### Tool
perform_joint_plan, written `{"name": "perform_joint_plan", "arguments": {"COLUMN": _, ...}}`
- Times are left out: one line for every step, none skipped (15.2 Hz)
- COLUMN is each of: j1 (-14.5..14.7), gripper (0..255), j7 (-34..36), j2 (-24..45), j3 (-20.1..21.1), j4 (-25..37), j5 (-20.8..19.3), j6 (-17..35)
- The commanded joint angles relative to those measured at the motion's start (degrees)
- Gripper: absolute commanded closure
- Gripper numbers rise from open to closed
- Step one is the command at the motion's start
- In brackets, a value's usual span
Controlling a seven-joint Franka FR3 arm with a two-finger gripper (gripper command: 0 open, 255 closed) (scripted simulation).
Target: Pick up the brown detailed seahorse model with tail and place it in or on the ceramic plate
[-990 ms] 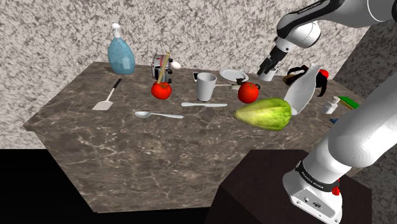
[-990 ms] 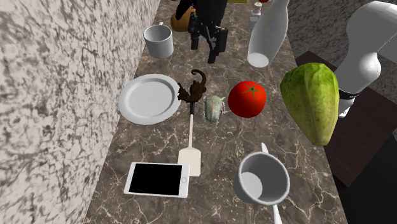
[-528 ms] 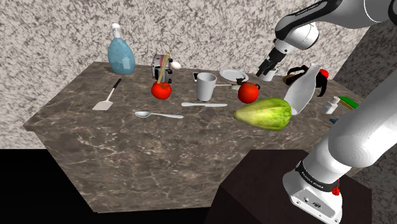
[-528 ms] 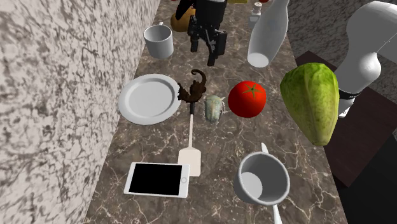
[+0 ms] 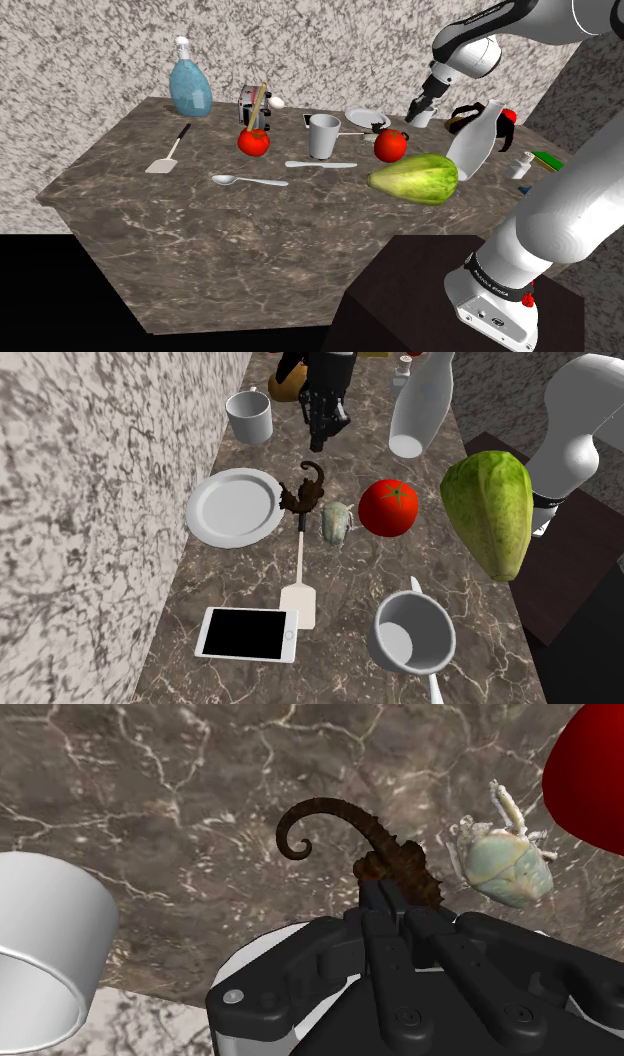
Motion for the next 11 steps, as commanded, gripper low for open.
{"name": "perform_joint_plan", "arguments": {"j1": 0.00, "gripper": 255, "j7": 0.00, "j2": 0.00, "j3": 0.00, "j4": 0.00, "j5": 0.00, "j6": 0.00}}
{"name": "perform_joint_plan", "arguments": {"j1": 0.00, "gripper": 255, "j7": 0.00, "j2": 0.00, "j3": 0.00, "j4": 0.00, "j5": 0.00, "j6": 0.00}}
{"name": "perform_joint_plan", "arguments": {"j1": 0.00, "gripper": 255, "j7": 0.00, "j2": 0.00, "j3": 0.00, "j4": 0.00, "j5": 0.00, "j6": 0.00}}
{"name": "perform_joint_plan", "arguments": {"j1": 0.00, "gripper": 255, "j7": 0.00, "j2": 0.00, "j3": 0.00, "j4": 0.00, "j5": 0.00, "j6": 0.00}}
{"name": "perform_joint_plan", "arguments": {"j1": 0.00, "gripper": 0, "j7": 0.00, "j2": 0.00, "j3": 0.00, "j4": 0.00, "j5": 0.00, "j6": 0.00}}
{"name": "perform_joint_plan", "arguments": {"j1": 0.53, "gripper": 0, "j7": -1.15, "j2": 0.61, "j3": 0.33, "j4": -0.97, "j5": 0.65, "j6": 1.24}}
{"name": "perform_joint_plan", "arguments": {"j1": 1.06, "gripper": 0, "j7": -2.33, "j2": 1.26, "j3": 0.66, "j4": -1.91, "j5": 1.35, "j6": 2.47}}
{"name": "perform_joint_plan", "arguments": {"j1": 1.59, "gripper": 0, "j7": -3.57, "j2": 1.96, "j3": 1.02, "j4": -2.81, "j5": 2.12, "j6": 3.70}}
{"name": "perform_joint_plan", "arguments": {"j1": 2.02, "gripper": 0, "j7": -4.56, "j2": 2.54, "j3": 1.29, "j4": -3.49, "j5": 2.77, "j6": 4.65}}
{"name": "perform_joint_plan", "arguments": {"j1": 2.14, "gripper": 0, "j7": -5.08, "j2": 3.21, "j3": 1.33, "j4": -3.64, "j5": 3.53, "j6": 5.26}}
{"name": "perform_joint_plan", "arguments": {"j1": 2.25, "gripper": 0, "j7": -5.61, "j2": 3.89, "j3": 1.37, "j4": -3.77, "j5": 4.31, "j6": 5.85}}
